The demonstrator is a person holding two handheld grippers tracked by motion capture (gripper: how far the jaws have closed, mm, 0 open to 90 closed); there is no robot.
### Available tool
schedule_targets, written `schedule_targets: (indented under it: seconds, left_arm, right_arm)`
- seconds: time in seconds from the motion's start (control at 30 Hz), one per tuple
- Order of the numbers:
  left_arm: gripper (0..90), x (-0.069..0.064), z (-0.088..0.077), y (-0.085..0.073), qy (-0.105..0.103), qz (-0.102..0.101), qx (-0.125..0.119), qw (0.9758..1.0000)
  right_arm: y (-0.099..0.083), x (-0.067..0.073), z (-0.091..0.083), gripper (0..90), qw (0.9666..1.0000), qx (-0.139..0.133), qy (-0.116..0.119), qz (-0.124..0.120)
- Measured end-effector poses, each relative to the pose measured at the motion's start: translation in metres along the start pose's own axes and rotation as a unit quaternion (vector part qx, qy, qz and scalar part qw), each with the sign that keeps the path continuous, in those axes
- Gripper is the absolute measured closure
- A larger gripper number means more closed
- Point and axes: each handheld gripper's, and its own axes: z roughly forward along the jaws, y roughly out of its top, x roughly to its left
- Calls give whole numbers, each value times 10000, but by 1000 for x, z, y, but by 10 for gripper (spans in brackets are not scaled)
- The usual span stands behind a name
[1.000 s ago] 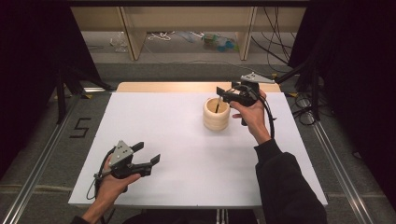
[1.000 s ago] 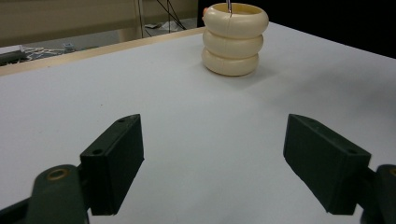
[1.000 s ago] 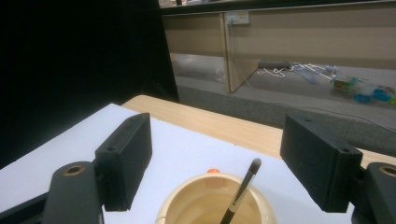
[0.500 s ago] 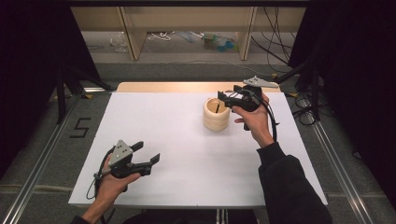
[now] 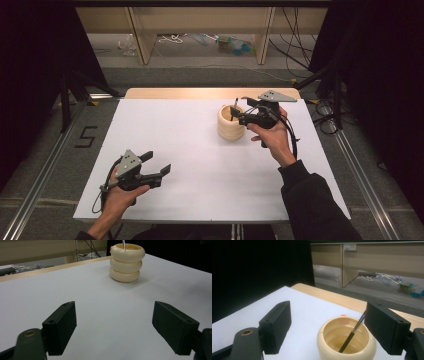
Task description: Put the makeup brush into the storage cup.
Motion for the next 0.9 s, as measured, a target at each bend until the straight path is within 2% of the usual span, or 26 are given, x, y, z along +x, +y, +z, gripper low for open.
schedule_targets:
  seconds: [0.03, 0.07, 0.23, 0.27, 0.3, 0.4, 0.43, 0.47, 0.5, 0.53, 0.6, 0.63, 0.9]
  left_arm:
    - [197, 0, 0, 0, -5, 14, 2, 10000]
    - [197, 0, 0, 0, -7, 9, 0, 10000]
    - [197, 0, 0, 0, -10, 14, -3, 10000]
    - [197, 0, 0, 0, -6, 17, 2, 10000]
    - [197, 0, 0, 0, -6, 18, 5, 10000]
    - [197, 0, 0, 0, -11, 12, 3, 10000]
    - [197, 0, 0, 0, -14, 15, 2, 10000]
    - [197, 0, 0, 0, -13, 25, -2, 10000]
    - [197, 0, 0, 0, -13, 32, -2, 10000]
    - [197, -1, 0, 0, -13, 3, -2, 10000]
    - [197, 0, 0, 0, -15, 9, 0, 10000]
    - [197, 0, 0, 0, -12, 12, 1, 10000]
    - [197, 0, 0, 0, -3, 14, -4, 10000]
  right_arm:
    - [-1, 1, -1, 224, 10000, 28, 16, 21]
    - [-2, -1, -1, 219, 10000, -4, -37, -69]
    - [-7, 0, -6, 211, 10000, 27, 15, 42]
    - [-7, -1, -7, 211, 10000, 15, -6, -44]
    - [-8, 0, -7, 211, 10000, 25, 39, 17]
    - [-10, 1, -11, 209, 10000, 43, 36, 23]
    - [-11, 0, -12, 207, 10000, 52, -4, -58]
    - [-12, 0, -12, 206, 10000, 23, 26, -5]
    - [-12, 0, -14, 202, 9999, 128, 24, -3]
    - [-12, -1, -14, 200, 9999, 51, -53, -89]
    - [-13, -2, -17, 199, 9999, 64, -36, -86]
    - [-13, -1, -17, 201, 10000, 49, 39, 25]
    - [-18, -2, -24, 203, 10000, 23, -9, -2]
